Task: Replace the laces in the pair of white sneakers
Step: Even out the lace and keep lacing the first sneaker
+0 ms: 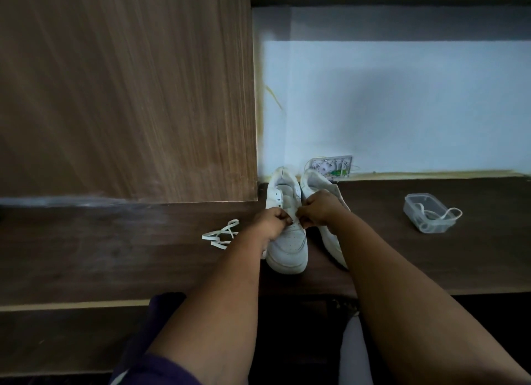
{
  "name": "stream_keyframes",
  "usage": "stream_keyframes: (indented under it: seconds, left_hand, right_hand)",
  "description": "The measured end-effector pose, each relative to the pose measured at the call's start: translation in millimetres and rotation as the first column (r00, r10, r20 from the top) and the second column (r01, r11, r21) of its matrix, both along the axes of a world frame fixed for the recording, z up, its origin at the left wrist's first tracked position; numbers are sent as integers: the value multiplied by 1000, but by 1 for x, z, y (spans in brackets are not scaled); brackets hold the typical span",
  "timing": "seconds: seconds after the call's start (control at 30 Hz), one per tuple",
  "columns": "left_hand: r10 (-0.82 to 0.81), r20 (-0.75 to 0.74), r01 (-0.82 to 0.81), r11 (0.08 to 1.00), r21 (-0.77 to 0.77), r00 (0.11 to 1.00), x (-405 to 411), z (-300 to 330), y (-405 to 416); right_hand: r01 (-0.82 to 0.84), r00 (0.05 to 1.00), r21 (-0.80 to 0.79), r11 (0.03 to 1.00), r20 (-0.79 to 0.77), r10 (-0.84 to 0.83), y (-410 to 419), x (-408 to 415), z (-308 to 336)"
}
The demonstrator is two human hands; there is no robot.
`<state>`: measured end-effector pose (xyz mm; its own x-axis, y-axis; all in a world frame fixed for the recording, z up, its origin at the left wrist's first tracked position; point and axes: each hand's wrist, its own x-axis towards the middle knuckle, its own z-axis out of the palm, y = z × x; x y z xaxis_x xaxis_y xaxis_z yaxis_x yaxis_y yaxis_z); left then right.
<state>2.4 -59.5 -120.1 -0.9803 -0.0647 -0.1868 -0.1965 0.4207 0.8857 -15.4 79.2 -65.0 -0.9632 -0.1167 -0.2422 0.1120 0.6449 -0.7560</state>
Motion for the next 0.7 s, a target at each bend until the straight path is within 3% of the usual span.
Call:
stream_keyframes:
  seconds: [0.27,0.47,0.6,0.7]
  left_hand:
    - [2,-34,-4,997,-72,999,-3,-1,-2]
    - [5,-67,-18,980,-200,998,-4,2,2]
    - [-6,-76,-10,979,-203,997,-2,4,-1]
    - [-62,-92,29,944,-329,994,-2,7,-1]
  right_hand:
    - [-59,998,-85,995,26,62,12,1,-3]
    - [-136,987,128,982,-65,145,19,8,-8]
    - [-123,981,160,979,-129,144,20,14,-5]
    - [-147,971,219,965,-153,183,19,18,-8]
